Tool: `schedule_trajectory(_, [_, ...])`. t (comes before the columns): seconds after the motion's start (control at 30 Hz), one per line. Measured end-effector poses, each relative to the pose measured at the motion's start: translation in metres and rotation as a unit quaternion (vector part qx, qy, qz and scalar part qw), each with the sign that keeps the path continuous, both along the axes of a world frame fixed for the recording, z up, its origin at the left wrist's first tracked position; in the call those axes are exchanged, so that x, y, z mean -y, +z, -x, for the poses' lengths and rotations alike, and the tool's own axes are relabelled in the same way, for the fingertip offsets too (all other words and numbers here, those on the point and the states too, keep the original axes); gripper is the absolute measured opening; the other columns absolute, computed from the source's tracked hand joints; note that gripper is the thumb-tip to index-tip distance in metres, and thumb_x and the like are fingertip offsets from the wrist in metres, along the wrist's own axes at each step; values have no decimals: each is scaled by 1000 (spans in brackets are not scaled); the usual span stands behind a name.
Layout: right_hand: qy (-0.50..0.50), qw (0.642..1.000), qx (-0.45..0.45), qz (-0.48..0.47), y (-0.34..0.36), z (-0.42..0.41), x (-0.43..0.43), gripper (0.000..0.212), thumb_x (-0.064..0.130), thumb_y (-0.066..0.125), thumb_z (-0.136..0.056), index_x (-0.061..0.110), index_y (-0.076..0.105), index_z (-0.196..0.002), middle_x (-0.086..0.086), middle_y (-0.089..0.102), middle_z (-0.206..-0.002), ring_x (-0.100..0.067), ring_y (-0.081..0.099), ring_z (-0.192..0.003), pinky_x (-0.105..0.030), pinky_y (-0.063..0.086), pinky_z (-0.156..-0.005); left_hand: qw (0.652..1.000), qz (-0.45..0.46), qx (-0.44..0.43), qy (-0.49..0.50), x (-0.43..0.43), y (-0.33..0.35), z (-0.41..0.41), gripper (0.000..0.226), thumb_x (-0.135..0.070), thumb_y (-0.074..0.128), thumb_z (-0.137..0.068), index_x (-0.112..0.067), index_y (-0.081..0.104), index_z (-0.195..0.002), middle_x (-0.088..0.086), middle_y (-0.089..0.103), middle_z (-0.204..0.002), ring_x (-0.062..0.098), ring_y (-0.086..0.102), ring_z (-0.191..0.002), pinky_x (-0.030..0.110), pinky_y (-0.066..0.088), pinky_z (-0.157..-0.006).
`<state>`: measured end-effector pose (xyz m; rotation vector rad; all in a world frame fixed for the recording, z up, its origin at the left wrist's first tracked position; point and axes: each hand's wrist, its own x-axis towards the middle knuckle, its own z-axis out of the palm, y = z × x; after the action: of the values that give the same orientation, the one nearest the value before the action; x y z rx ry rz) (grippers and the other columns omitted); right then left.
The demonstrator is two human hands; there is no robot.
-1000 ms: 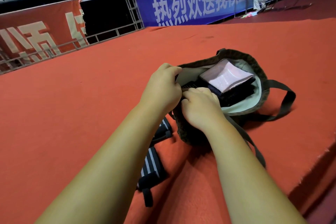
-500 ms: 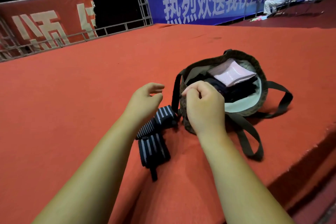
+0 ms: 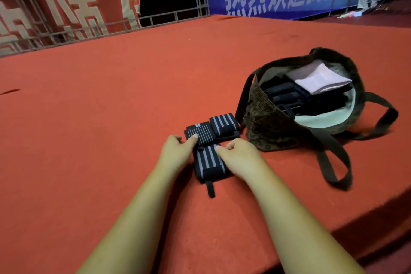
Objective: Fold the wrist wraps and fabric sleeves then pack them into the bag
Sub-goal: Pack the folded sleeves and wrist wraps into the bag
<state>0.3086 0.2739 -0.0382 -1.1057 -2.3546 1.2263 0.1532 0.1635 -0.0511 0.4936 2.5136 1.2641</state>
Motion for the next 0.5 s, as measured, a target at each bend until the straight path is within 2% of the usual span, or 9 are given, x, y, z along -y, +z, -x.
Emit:
schedule_trajectory(0.1, [29,999,24,2,-1,7,-1,39,51,75,-89,19,58,-72,0,68,-77,-21,64,-72,-34,38,-56,1000,-13,-22,-7,-7,-10,1,69,-64,71,-92,-14,59,-138,-2,69,-131,19,66,-118,37,51,-100])
schedule_trajectory(0.23, [68,994,87,-20,1,14,0,30,44,83,-85,16,73,-94,-3,73,-94,-22,71,-88,-31,44,-63,994,44,-95,16,-8,-21,-2,74,-83,59,-85,-32,58,-138,-15,69,-134,15,66,-126,37,50,-97])
schedule_trajectory(0.4, [67,991,112,-5,7,20,1,23,33,83,-84,14,70,-90,-1,68,-84,-16,66,-72,-29,39,-53,995,42,-87,27,-11,-17,5,78,-86,60,-81,-35,58,-139,-20,69,-133,14,65,-128,40,51,-102])
schedule_trajectory(0.47, [75,991,111,18,6,22,0,20,30,82,-83,14,73,-90,-2,72,-85,-17,68,-72,-30,47,-57,996,47,-76,17,-13,-17,8,80,-86,61,-78,-36,58,-140,-22,70,-133,13,66,-127,41,52,-103])
schedule_trajectory(0.5, [76,991,108,28,6,23,0,20,29,81,-81,14,74,-91,-3,74,-87,-19,71,-76,-32,54,-63,996,49,-75,14,-14,-18,9,80,-86,61,-78,-36,58,-140,-22,70,-132,13,66,-127,42,52,-103])
